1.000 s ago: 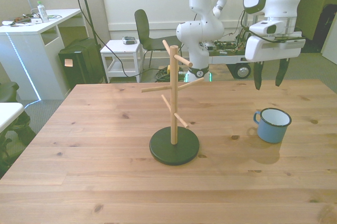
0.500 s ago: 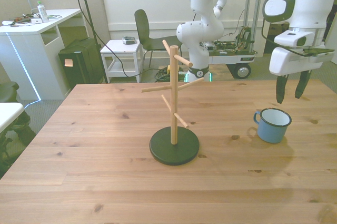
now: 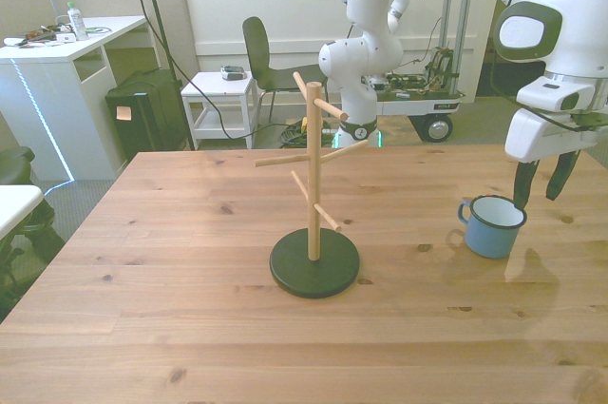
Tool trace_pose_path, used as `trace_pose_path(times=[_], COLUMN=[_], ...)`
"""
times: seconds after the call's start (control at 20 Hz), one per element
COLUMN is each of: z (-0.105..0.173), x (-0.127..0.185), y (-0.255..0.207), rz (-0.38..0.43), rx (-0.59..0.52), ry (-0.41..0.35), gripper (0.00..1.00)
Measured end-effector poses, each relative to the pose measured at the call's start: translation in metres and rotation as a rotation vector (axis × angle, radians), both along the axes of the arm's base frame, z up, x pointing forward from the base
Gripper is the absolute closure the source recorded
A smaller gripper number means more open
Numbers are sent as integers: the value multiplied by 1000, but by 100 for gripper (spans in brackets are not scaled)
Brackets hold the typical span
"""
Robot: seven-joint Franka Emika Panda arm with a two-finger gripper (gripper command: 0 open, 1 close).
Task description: Hang the mug
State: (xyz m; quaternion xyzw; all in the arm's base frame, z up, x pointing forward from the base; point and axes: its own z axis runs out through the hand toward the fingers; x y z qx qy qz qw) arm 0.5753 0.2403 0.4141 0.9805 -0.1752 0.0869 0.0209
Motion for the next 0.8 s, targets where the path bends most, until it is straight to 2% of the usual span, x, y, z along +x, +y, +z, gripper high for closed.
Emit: trace_pose_path(times=[0.15, 0.2, 0.8], z=[-11, -13, -26], x=[2, 2, 1], y=[0, -1, -17], rz=[-2, -2, -24], rx=[-6, -7, -19], ry=[16, 19, 35], gripper=[0, 100, 100])
